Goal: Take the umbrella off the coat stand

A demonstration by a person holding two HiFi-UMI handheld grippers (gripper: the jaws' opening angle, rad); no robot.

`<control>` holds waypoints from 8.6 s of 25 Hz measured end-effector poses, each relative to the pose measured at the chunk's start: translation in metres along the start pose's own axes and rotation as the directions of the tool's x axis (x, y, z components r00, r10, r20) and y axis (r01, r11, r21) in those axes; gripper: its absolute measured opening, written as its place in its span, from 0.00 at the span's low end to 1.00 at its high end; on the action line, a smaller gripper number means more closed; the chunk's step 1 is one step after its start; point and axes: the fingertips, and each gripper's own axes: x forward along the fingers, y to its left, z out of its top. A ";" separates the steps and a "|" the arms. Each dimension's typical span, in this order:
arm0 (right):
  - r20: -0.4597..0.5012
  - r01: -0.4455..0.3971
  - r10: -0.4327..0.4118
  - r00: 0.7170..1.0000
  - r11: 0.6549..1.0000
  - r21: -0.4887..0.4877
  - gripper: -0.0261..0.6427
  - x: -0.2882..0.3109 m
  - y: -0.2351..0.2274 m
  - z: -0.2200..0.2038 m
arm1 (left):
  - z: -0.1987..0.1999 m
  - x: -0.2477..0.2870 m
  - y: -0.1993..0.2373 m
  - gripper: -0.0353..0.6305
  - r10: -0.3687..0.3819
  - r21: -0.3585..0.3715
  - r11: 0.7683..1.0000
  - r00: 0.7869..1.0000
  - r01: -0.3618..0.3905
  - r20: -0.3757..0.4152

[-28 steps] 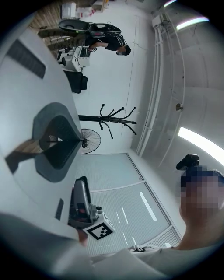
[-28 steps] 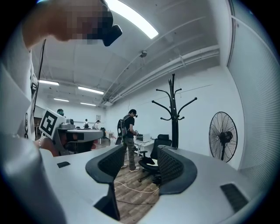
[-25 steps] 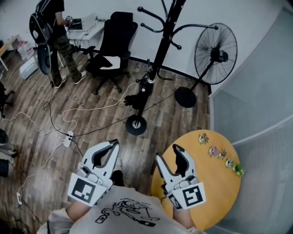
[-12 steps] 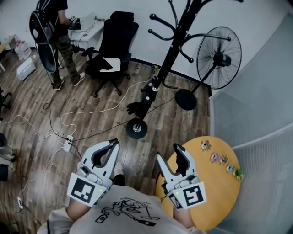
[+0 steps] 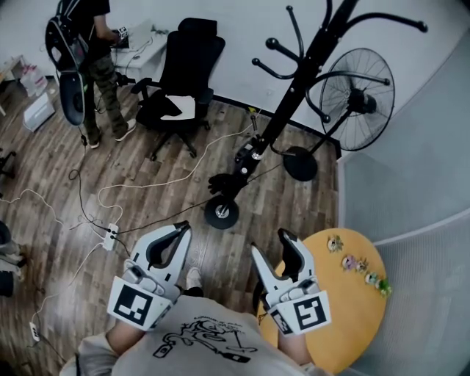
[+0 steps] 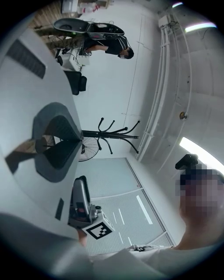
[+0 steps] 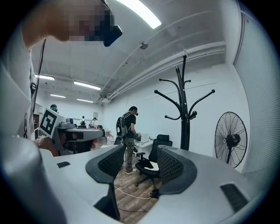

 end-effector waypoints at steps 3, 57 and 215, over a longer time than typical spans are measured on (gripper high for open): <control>0.000 0.000 0.000 1.000 1.000 0.000 0.42 0.016 0.000 -0.001 | -0.001 0.007 0.015 0.06 -0.002 -0.001 1.000 1.000 0.002 0.002; -0.064 -0.003 0.000 0.998 0.999 -0.041 0.42 0.089 -0.065 -0.054 | -0.003 0.078 0.035 0.06 -0.019 0.019 1.000 1.000 0.019 0.003; -0.598 0.033 -0.024 0.801 0.999 0.004 0.36 0.302 -0.199 -0.404 | -0.012 0.099 0.071 0.06 0.074 0.024 0.997 0.997 -0.073 -0.035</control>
